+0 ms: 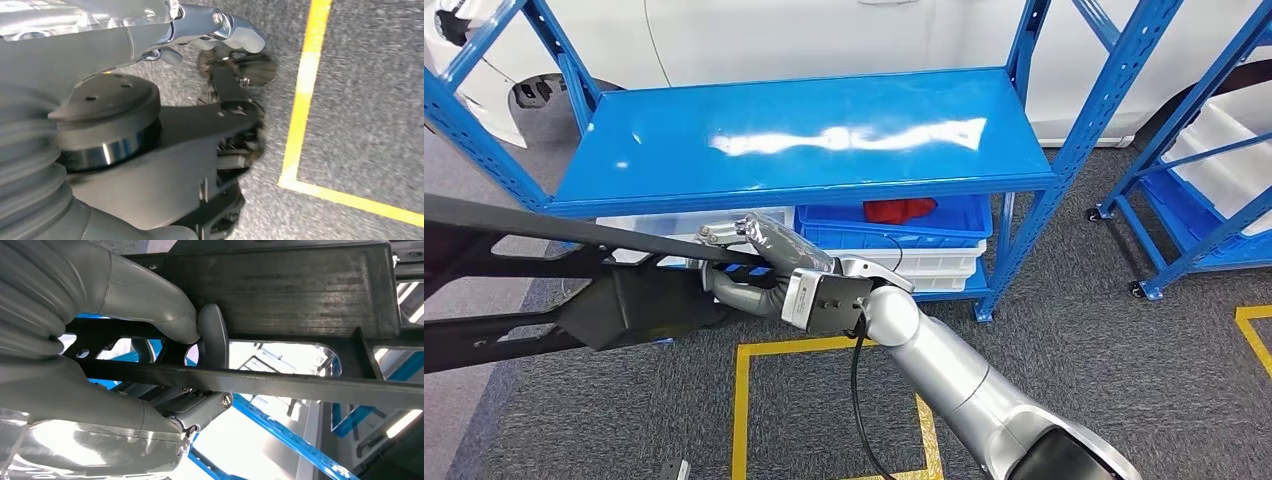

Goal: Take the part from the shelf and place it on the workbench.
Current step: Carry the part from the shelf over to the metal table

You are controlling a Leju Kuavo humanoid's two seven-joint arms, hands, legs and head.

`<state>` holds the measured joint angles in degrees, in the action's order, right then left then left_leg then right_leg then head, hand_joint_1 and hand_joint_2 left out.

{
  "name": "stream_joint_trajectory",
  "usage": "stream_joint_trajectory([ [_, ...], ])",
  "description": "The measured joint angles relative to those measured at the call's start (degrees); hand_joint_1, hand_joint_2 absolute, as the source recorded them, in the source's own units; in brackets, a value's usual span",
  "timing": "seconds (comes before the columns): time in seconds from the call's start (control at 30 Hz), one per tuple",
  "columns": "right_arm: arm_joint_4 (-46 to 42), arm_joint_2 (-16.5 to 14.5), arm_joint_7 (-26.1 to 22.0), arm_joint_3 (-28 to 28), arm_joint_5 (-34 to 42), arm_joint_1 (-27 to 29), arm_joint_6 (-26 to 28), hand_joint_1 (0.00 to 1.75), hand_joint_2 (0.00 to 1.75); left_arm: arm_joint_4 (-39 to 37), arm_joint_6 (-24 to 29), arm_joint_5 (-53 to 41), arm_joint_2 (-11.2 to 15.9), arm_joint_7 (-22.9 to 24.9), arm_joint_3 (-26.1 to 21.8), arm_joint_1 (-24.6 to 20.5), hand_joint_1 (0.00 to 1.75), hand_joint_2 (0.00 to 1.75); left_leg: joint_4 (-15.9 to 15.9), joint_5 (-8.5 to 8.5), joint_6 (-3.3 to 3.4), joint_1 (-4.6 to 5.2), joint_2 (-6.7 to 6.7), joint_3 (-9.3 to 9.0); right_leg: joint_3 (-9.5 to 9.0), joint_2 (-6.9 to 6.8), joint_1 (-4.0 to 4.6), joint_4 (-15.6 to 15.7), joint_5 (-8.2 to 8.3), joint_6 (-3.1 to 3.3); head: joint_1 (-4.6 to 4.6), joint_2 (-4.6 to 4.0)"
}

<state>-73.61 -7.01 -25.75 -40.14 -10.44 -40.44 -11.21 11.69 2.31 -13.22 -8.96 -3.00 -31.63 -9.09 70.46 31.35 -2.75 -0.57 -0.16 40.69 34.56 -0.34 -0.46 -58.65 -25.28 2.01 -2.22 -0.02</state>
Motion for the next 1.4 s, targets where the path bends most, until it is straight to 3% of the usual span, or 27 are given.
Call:
stream_joint_trajectory([
  [0.03, 0.34, -0.17, -0.07, -0.01, -0.21, 0.04, 0.31, 1.75, 1.75, 0.0, 0.03, -0.22, 0.12, 0.24, 0.0, -0.08, 0.0, 1.75, 2.92, 1.43, -0.21, -0.09, 0.0, 0.65, 0.5, -0.01, 0.02, -0.03, 0.38, 0.0, 0.01, 0.0],
  [0.07, 0.69, -0.3, -0.21, -0.01, -0.45, 0.07, 0.58, 1.75, 1.75, 0.0, 0.02, -0.39, 0.23, 0.38, 0.0, -0.16, 0.0, 1.75, 3.84, 1.79, -0.32, -0.14, 0.01, 0.33, 0.97, -0.01, 0.03, -0.06, 0.75, -0.05, 0.0, 0.01],
  [0.1, 1.03, -0.44, -0.41, -0.01, -0.71, 0.09, 0.84, 1.75, 1.75, 0.0, -0.04, -0.58, 0.37, 0.45, 0.0, -0.26, 0.0, 1.75, 2.36, 1.12, -0.34, -0.17, 0.01, -1.17, 1.41, 0.0, 0.03, -0.08, 1.1, -0.12, 0.01, 0.01],
  [0.2, 1.71, -1.19, -1.17, 0.12, -1.1, 0.06, 1.71, 1.75, 1.75, 0.02, -0.09, -1.13, 0.8, 0.2, 0.0, -0.95, 0.0, 1.75, -9.59, -2.38, 0.23, -0.05, -0.02, -8.9, 2.32, 0.08, 0.1, -0.1, 2.11, -0.63, 0.01, -0.01],
  [0.23, 1.85, -1.5, -1.32, 0.17, -1.14, 0.05, 2.02, 1.75, 1.75, 0.02, -0.02, -1.24, 0.91, 0.01, 0.0, -1.19, 0.0, 1.75, -12.15, -2.9, 0.59, 0.09, -0.06, -10.3, 2.51, 0.08, 0.15, -0.09, 2.43, -0.94, 0.02, -0.01],
  [0.37, 2.24, -2.25, -1.09, 0.19, -2.2, 0.12, 3.3, 1.75, 1.75, 0.02, 0.25, -1.27, 1.43, -0.66, 0.0, -1.34, 0.0, 1.75, -13.57, -4.14, 2.02, 0.28, -0.05, -10.23, 2.99, 0.12, 0.14, 0.01, 3.21, -2.23, 0.05, 0.0],
  [0.4, 2.29, -2.28, -0.95, 0.19, -2.56, 0.13, 3.7, 1.75, 1.75, 0.02, 0.31, -1.26, 1.53, -0.77, -0.01, -1.36, 0.0, 1.75, -13.78, -4.66, 2.35, 0.15, 0.04, -9.98, 3.41, 0.16, 0.13, -0.73, 2.41, -2.5, 0.08, 0.0],
  [0.43, 2.32, -2.32, -0.74, 0.19, -2.84, 0.14, 4.13, 1.75, 1.75, 0.02, 0.36, -1.23, 1.6, -0.95, -0.01, -1.42, 0.0, 1.75, -13.97, -5.21, 2.71, 0.02, 0.13, -9.59, 4.28, 0.21, 0.12, -2.78, 0.6, -2.74, 0.1, 0.01],
  [0.53, 2.36, -2.43, 0.12, 0.16, -4.25, 0.25, 5.62, 1.75, 1.75, 0.02, 0.54, -0.96, 1.83, -1.73, -0.06, -1.44, 0.0, 1.75, -13.78, -6.29, 3.25, 0.07, 0.26, -7.99, 8.09, 0.23, 0.03, -13.83, -6.52, -3.12, 0.13, 0.01],
  [0.57, 2.44, -2.43, 0.28, 0.1, -5.46, 0.29, 6.43, 1.75, 1.75, 0.02, 0.58, -0.76, 1.89, -1.99, -0.17, -1.34, 0.0, 1.75, -13.64, -6.61, 3.21, 0.09, 0.27, -7.41, 8.57, 0.22, 0.03, -16.34, -7.58, -3.14, 0.13, 0.01],
  [0.6, 2.54, -2.43, 0.34, 0.01, -6.79, 0.32, 7.25, 1.75, 1.75, 0.02, 0.62, -0.5, 1.93, -2.21, -0.33, -1.23, 0.0, 1.75, -13.47, -6.9, 3.13, 0.1, 0.27, -6.85, 8.04, 0.22, 0.02, -16.86, -7.64, -3.11, 0.12, 0.01],
  [0.63, 2.64, -2.44, 0.42, -0.12, -7.94, 0.32, 7.9, 1.75, 1.75, 0.02, 0.63, -0.25, 1.95, -2.37, -0.54, -1.14, 0.0, 1.75, -13.23, -7.15, 3.02, 0.09, 0.26, -6.34, 6.32, 0.22, 0.02, -15.05, -6.79, -3.03, 0.13, 0.01],
  [0.7, 2.79, -2.68, 0.86, -0.41, -8.57, 0.19, 7.69, 1.75, 1.75, 0.02, 0.41, 0.1, 1.87, -2.49, -1.01, -1.05, 0.0, 1.75, -12.56, -7.43, 2.72, 0.11, 0.21, -5.46, 0.96, 0.21, 0.02, -7.04, -4.34, -2.65, 0.13, 0.01],
  [0.77, 2.9, -3.13, 1.25, -0.63, -7.29, 0.04, 6.0, 1.75, 1.75, 0.02, 0.01, 0.05, 1.7, -2.52, -1.3, -1.06, 0.0, 1.75, -11.82, -7.63, 2.22, 0.3, 0.19, -4.7, -1.89, 0.28, 0.16, -1.75, -3.2, -1.98, 0.08, 0.0],
  [0.9, 3.01, -3.37, 1.02, -0.76, -5.79, 0.06, 3.7, 1.75, 1.75, 0.02, 0.03, -0.13, 1.04, -3.47, -1.36, -1.01, 0.0, 1.75, -11.58, -7.74, 0.85, 0.18, 0.12, -3.95, -1.43, 0.23, 0.31, -0.83, -2.21, -0.38, 0.04, 0.0],
  [0.97, 2.98, -3.37, 1.15, -0.82, -5.99, 0.11, 3.2, 1.75, 1.75, 0.02, 0.14, -0.2, 0.71, -3.85, -1.36, -1.17, 0.0, 1.75, -7.88, -4.93, 0.19, -0.05, 0.07, -2.38, -1.16, 0.08, 0.09, -0.45, -1.54, 0.29, -0.05, 0.0],
  [1.03, 2.97, -3.37, 1.27, -0.86, -6.07, 0.44, 2.97, 1.75, 1.75, 0.02, 0.36, -0.35, 0.4, -3.85, -1.36, -1.26, 0.0, 1.75, -0.31, -0.86, -0.36, -0.21, 0.1, 0.39, -0.71, 0.05, 0.19, -0.4, -1.11, 0.57, -0.1, -0.01],
  [1.1, 2.98, -3.36, 1.35, -0.93, -6.05, 0.96, 2.88, 1.75, 1.75, 0.02, 0.4, -0.54, 0.16, -3.81, -1.36, -1.21, 0.0, 1.75, 3.93, 0.57, -0.43, -0.24, 0.1, 1.37, -0.31, 0.09, 0.41, -0.42, -0.76, 0.66, -0.1, -0.01],
  [1.13, 2.99, -3.36, 1.36, -0.98, -6.02, 1.15, 2.79, 1.75, 1.75, 0.02, 0.35, -0.62, 0.07, -3.8, -1.36, -1.21, 0.0, 1.75, 2.82, -0.22, -0.24, -0.2, 0.1, 0.29, -0.18, 0.14, 0.54, -0.43, -0.61, 0.67, -0.12, 0.0],
  [1.2, 2.98, -3.37, 1.27, -1.06, -5.95, 1.27, 2.49, 1.75, 1.75, 0.02, 0.27, -0.65, 0.01, -3.8, -1.36, -1.27, 0.0, 1.75, -4.71, -3.22, 0.72, 0.1, 0.08, -4.35, -0.12, 0.23, 0.77, -0.42, -0.41, 0.62, -0.1, 0.01],
  [1.27, 2.98, -3.37, 1.11, -1.09, -5.92, 1.29, 2.2, 1.75, 1.75, 0.02, 0.26, -0.81, -0.04, -3.73, -1.36, -1.35, 0.0, 1.75, -11.14, -4.83, 1.73, 0.55, 0.07, -7.99, 0.03, 0.25, 0.88, -0.44, -0.16, 0.27, -0.02, 0.0],
  [1.4, 2.98, -3.35, 0.84, -1.2, -5.93, 1.38, 2.08, 1.75, 1.75, 0.02, 0.38, -1.21, -0.32, -3.23, -1.36, -1.09, 0.0, 1.75, -13.68, -5.63, 2.51, 0.69, 0.15, -8.85, 0.39, 0.25, 0.85, -0.28, 0.25, -0.92, 0.05, 0.0],
])
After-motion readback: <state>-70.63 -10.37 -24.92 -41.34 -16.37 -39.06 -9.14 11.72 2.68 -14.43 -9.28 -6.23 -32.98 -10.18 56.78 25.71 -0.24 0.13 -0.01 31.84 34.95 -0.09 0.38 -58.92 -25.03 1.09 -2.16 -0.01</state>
